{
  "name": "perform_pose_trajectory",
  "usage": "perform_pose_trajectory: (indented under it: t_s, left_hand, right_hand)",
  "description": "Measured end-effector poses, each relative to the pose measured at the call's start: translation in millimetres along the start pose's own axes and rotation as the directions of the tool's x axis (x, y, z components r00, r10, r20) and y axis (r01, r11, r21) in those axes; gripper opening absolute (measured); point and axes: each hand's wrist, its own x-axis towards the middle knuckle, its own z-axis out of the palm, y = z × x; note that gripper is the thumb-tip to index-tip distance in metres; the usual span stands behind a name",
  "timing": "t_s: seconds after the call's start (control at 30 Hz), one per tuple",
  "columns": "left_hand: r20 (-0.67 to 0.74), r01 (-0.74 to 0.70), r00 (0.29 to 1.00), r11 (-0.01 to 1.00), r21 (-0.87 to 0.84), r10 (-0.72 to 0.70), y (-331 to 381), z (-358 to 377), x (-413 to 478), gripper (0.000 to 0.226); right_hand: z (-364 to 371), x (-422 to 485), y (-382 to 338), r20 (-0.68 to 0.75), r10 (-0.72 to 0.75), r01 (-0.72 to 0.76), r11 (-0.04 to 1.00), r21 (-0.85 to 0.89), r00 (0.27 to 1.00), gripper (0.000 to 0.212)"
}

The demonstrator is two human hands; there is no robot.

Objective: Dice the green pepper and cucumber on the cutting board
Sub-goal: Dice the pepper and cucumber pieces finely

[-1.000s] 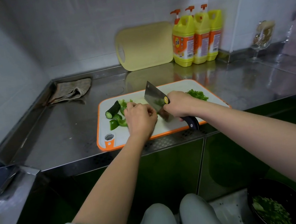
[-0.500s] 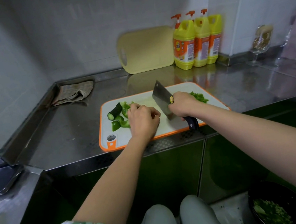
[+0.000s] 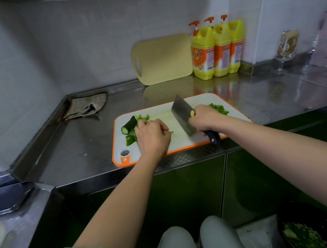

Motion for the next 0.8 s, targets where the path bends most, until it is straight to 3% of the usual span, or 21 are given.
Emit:
perform_pose_trajectory:
  t_s: [0.2,0.3,0.47,0.63,0.8]
  left_hand:
    - [-0.002,-0.079,0.997,0.991,0.107,0.079,-9,-5,-1,0.032]
    - [0.033,-0.104,0.994,0.977,0.188,0.1,-13,-8,-3,0.037]
    - [0.079,-0.119,0.991,0.968,0.219,0.104,-20,-10,-3,0.036]
    - [0.013,-0.058,0.998,0.963,0.264,0.056,-16,-5,-3,0.041]
    - [-0.06,0.035,0.998,0.923,0.384,-0.013,-10,-5,-3,0.048]
  right_hand:
    - [0,-3,3,0.006,-0.068,0.066,0.982,0.176,0.998,0.015]
    - [13,-8,-10,0.05,-0.096,0.086,0.981,0.171,0.994,0.015]
    - [9,-3,-3,0.058,-0.013,0.005,0.992,0.126,0.998,0.012]
    - [-14,6,23,-0.08,0.084,-0.079,0.995,0.064,0.993,0.017]
    - [-4,-1,13,-0.087,-0.08,0.094,0.98,0.174,0.993,0.018]
